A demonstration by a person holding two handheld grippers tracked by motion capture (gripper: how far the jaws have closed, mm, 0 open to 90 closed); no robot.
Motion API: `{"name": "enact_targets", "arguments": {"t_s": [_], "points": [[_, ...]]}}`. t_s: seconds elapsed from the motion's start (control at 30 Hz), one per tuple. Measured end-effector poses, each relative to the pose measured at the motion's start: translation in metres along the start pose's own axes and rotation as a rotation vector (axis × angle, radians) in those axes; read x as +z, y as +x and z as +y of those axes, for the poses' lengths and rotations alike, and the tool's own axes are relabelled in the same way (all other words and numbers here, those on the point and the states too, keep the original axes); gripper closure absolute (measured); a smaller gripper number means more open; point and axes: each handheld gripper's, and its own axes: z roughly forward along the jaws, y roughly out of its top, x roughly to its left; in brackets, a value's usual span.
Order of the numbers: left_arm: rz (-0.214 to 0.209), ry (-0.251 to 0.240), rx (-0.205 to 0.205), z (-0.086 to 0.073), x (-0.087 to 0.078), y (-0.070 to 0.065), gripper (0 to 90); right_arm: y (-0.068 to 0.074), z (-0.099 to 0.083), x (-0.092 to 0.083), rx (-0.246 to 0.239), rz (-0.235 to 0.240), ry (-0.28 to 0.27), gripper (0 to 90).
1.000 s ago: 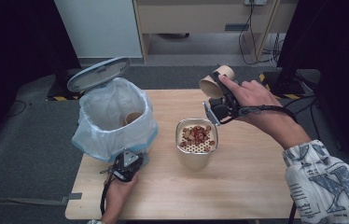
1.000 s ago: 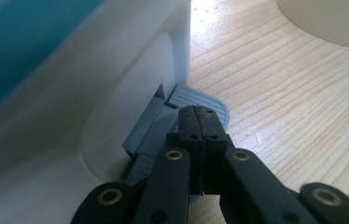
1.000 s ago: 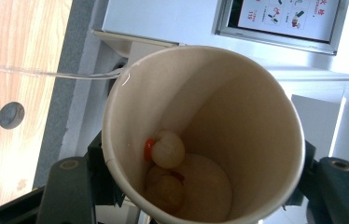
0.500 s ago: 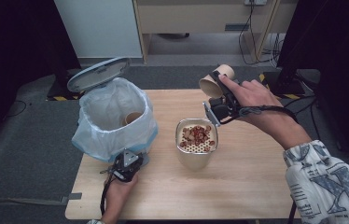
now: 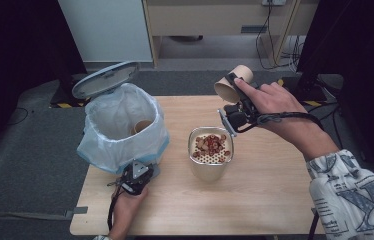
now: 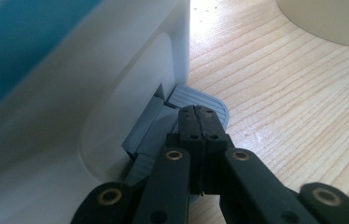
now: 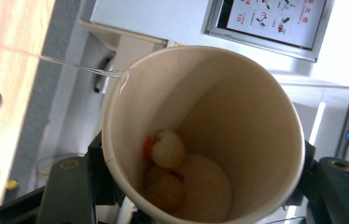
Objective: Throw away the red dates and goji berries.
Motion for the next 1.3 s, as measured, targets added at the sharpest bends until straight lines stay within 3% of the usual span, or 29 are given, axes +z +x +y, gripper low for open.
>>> {"name": "enact_targets", "arguments": {"t_s": [0.17, 0.33, 0.43, 0.47, 0.53, 0.6, 0.7, 1.03, 1.3], "points": [[0.0, 0.0, 0.0, 0.0, 0.0, 0.0, 89.7, 0.002, 0.005, 0.0, -0.079, -0.004, 0.007, 35.1], [-0.001, 0.0, 0.0, 0.0, 0.0, 0.0, 89.7, 0.0, 0.003, 0.002, -0.058, -0.006, 0.013, 35.1], [-0.002, 0.0, -0.001, 0.0, 0.0, 0.0, 89.7, 0.003, 0.003, 0.003, -0.081, -0.004, 0.018, 35.1], [-0.001, 0.0, -0.001, 0.0, 0.0, 0.0, 89.7, 0.011, 0.006, 0.005, -0.145, 0.015, 0.023, 35.1], [-0.001, 0.0, -0.002, 0.0, 0.0, 0.0, 89.7, 0.016, 0.008, 0.006, -0.185, 0.033, 0.025, 35.1], [-0.001, 0.0, -0.002, 0.0, 0.0, 0.0, 89.7, 0.014, 0.007, 0.007, -0.15, 0.022, 0.027, 35.1], [-0.002, 0.0, -0.003, 0.0, 0.0, 0.0, 89.7, 0.01, 0.006, 0.007, -0.136, 0.011, 0.028, 35.0], [-0.003, 0.0, -0.003, 0.0, 0.0, 0.0, 89.7, 0.014, 0.009, 0.007, -0.144, 0.022, 0.026, 34.8], [-0.002, 0.0, -0.002, 0.0, 0.0, 0.0, 89.7, 0.011, 0.011, 0.007, -0.13, 0.002, 0.025, 34.8]]}}
